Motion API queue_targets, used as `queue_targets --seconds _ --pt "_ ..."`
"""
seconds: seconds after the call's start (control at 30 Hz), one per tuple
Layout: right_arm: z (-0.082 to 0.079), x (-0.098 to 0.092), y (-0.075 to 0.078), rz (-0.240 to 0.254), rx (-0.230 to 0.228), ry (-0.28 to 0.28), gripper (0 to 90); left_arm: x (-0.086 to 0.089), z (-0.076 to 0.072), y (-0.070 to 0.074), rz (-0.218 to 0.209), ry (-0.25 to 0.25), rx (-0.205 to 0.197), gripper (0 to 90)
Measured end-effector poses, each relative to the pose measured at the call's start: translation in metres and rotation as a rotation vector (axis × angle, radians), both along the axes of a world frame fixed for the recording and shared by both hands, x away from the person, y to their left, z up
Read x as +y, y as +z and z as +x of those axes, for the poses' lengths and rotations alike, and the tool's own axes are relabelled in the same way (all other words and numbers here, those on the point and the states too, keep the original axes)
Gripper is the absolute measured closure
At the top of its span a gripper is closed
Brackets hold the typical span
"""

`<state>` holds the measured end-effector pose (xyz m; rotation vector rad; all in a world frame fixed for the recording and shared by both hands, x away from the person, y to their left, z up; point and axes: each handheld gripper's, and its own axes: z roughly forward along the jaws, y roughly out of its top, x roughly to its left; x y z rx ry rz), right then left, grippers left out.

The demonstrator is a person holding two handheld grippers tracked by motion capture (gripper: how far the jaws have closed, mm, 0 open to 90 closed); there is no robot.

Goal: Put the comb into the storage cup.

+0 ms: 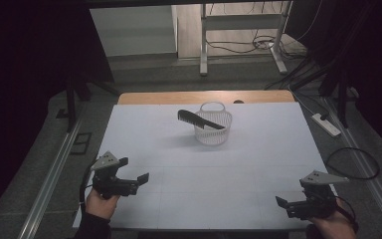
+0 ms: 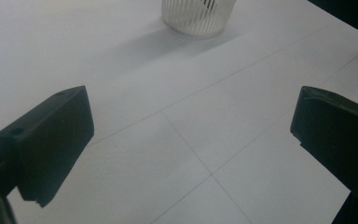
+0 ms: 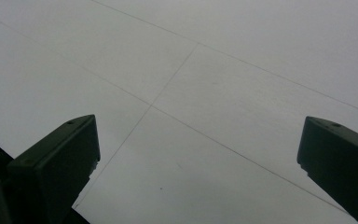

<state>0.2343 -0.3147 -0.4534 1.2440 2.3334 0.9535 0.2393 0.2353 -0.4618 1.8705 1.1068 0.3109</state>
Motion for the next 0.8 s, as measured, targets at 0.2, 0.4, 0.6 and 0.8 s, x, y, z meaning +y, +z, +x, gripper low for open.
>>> queue_targets --seconds 0.2,0.4,0.6,0.8 --pt "0.000 0.000 0.000 0.000 0.000 -0.001 0.0 0.006 -0.008 -0.001 0.010 0.018 0.000 0.0" --pt "0.000 0.000 0.000 -0.001 -0.002 -0.003 0.0 0.012 -0.016 -0.002 0.010 0.033 0.001 0.0" --pt "0.000 0.000 0.000 -0.003 -0.003 -0.004 0.0 0.015 -0.021 -0.004 0.023 0.038 0.007 0.0" --pt "0.000 0.000 0.000 -0.003 -0.003 -0.004 0.0 0.018 -0.027 -0.005 0.035 0.048 0.006 0.0"
